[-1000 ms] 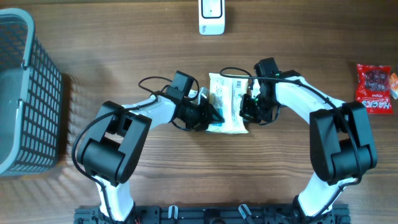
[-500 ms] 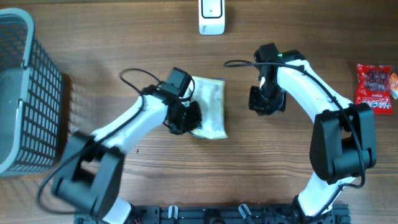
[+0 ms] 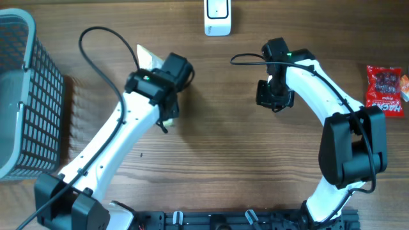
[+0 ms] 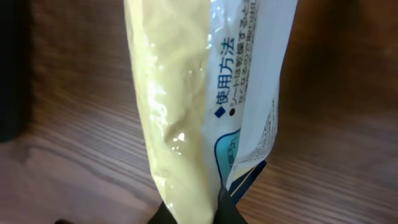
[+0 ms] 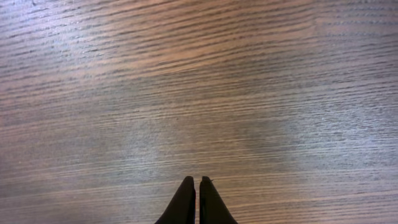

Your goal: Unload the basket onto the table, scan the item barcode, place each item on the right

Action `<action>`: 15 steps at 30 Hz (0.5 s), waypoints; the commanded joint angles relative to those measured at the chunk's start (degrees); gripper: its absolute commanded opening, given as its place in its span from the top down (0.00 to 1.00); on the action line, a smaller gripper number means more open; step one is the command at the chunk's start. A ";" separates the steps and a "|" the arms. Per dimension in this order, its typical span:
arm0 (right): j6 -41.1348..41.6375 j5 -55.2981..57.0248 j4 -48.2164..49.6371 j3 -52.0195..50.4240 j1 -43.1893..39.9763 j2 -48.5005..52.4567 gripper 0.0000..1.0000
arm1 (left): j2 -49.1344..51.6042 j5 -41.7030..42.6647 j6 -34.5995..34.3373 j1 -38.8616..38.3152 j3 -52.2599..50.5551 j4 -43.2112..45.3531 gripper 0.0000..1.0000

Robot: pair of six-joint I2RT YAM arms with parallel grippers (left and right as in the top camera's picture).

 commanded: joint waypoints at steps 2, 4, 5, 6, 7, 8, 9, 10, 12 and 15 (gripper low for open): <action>0.00 1.01 -0.28 0.90 -0.59 -0.44 0.95 | 5.25 -6.69 0.04 -4.70 1.01 -1.05 0.96; -0.02 0.66 -0.39 0.90 -0.59 -0.44 0.95 | 7.78 -6.56 0.02 -6.40 1.01 -1.09 0.96; -0.17 0.13 -0.28 0.90 -0.59 -0.44 0.95 | 9.16 -5.97 0.02 -7.34 1.01 -1.05 0.96; -0.17 0.15 -0.15 0.90 -0.59 -0.44 0.95 | 11.19 -4.96 0.02 -8.81 1.01 -1.05 0.96; -0.17 0.15 -0.11 0.90 -0.59 -0.44 0.95 | 12.55 -4.94 0.02 -9.99 1.01 -1.05 0.96; -0.17 0.15 -0.09 0.90 -0.59 -0.44 0.95 | 13.88 -4.94 0.02 -11.26 1.01 -1.01 0.96; -0.15 0.15 -0.09 0.90 -0.59 -0.44 0.95 | 14.91 -4.90 -0.09 -12.46 1.01 -0.63 0.96; -0.15 0.13 -0.07 0.90 -0.59 -0.44 0.95 | 15.41 -4.92 -0.98 -13.55 1.01 -0.31 0.96; -0.15 -0.11 0.00 0.90 -0.59 -0.44 0.95 | 15.41 -3.32 -1.29 -15.43 1.01 1.53 0.96; -0.20 -0.55 -0.02 0.90 -0.59 -0.42 0.94 | 15.23 0.85 -1.29 -18.29 1.03 4.85 0.90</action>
